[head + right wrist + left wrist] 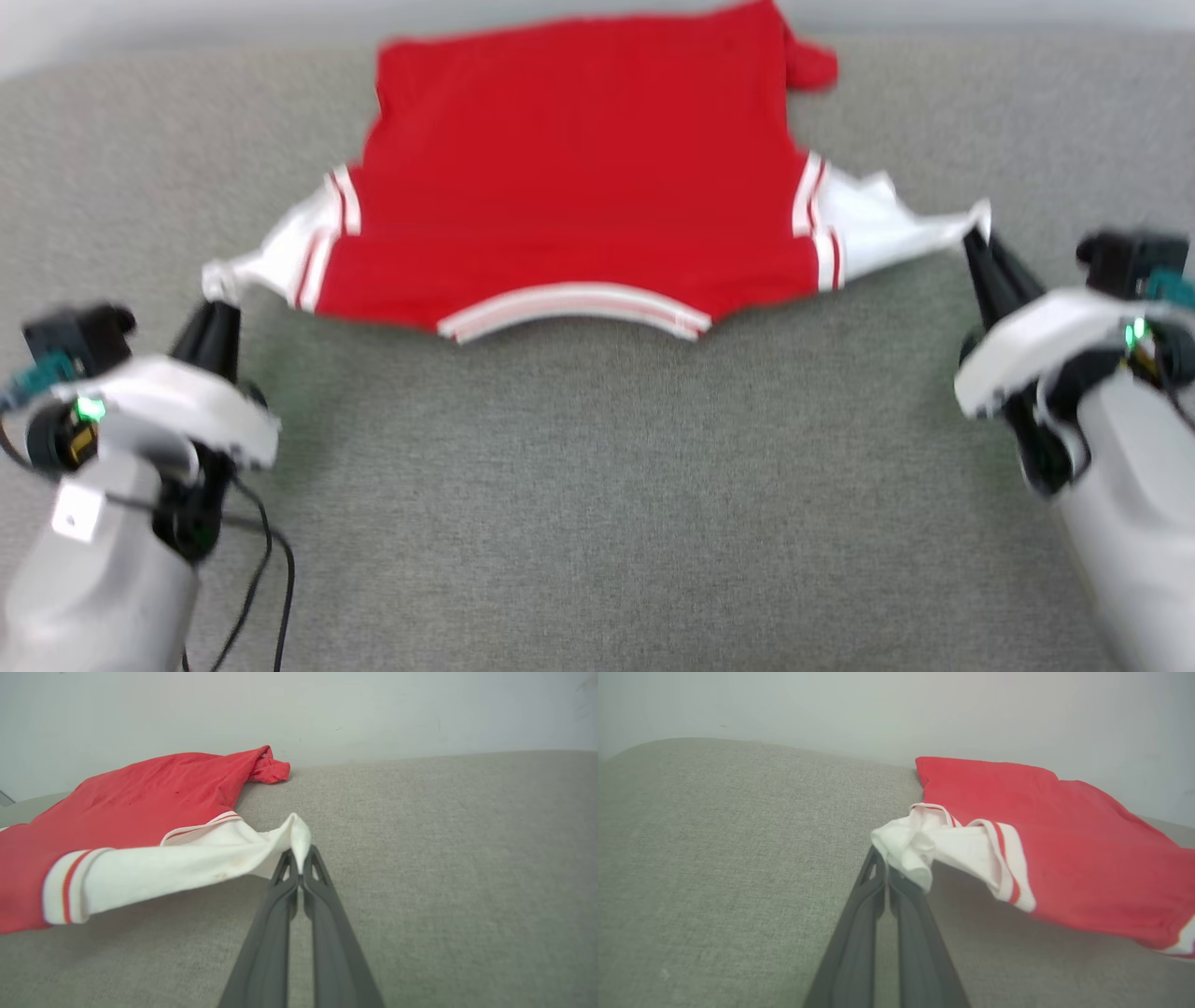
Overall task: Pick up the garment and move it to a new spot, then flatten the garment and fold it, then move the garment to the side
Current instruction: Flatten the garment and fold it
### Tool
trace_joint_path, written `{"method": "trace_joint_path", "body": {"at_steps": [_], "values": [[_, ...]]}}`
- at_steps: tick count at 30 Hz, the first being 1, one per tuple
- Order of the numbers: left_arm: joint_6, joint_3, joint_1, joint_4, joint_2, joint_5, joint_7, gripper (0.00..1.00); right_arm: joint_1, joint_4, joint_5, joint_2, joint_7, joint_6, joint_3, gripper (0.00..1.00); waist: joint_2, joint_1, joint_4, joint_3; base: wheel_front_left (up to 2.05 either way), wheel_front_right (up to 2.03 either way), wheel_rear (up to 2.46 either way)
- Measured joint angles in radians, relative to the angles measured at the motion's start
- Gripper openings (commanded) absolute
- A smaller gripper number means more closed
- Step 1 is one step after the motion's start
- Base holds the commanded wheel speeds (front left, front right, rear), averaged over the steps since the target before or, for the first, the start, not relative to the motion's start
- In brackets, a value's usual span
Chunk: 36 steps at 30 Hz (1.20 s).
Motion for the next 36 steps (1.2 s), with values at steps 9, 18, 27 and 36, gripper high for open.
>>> {"method": "trace_joint_path", "body": {"at_steps": [9, 18, 27, 36], "values": [[0.026, 0.016, 0.275, -0.15, 0.017, 0.042, 0.0, 0.0, 0.36, -0.277, 0.001, -0.021, 0.088, 0.0, -0.112, 0.0, 0.0, -0.0001, 0.011, -0.156, 0.0, 0.0, 0.0], [0.1, 0.011, 0.523, -0.307, 0.036, 0.023, 0.046, 0.0, 0.777, -0.656, -0.12, 0.113, 0.289, 0.0, -0.322, 0.0, 0.0, -0.0001, 0.023, -0.258, 0.0, 0.0, 0.0], [0.172, -0.006, 0.718, -0.414, 0.043, 0.009, 0.087, 0.0, 1.027, -0.857, -0.227, 0.195, 0.454, 0.0, -0.395, 0.0, 0.0, 0.0001, 0.027, -0.292, 0.0, 0.0, 0.0], [0.184, -0.03, 0.758, -0.442, 0.015, 0.023, 0.059, 0.0, 1.054, -0.832, -0.193, 0.201, 0.452, 0.0, -0.358, 1.0, 0.0, 0.0002, 0.043, -0.304, 0.0, 0.0, 0.0]]}}
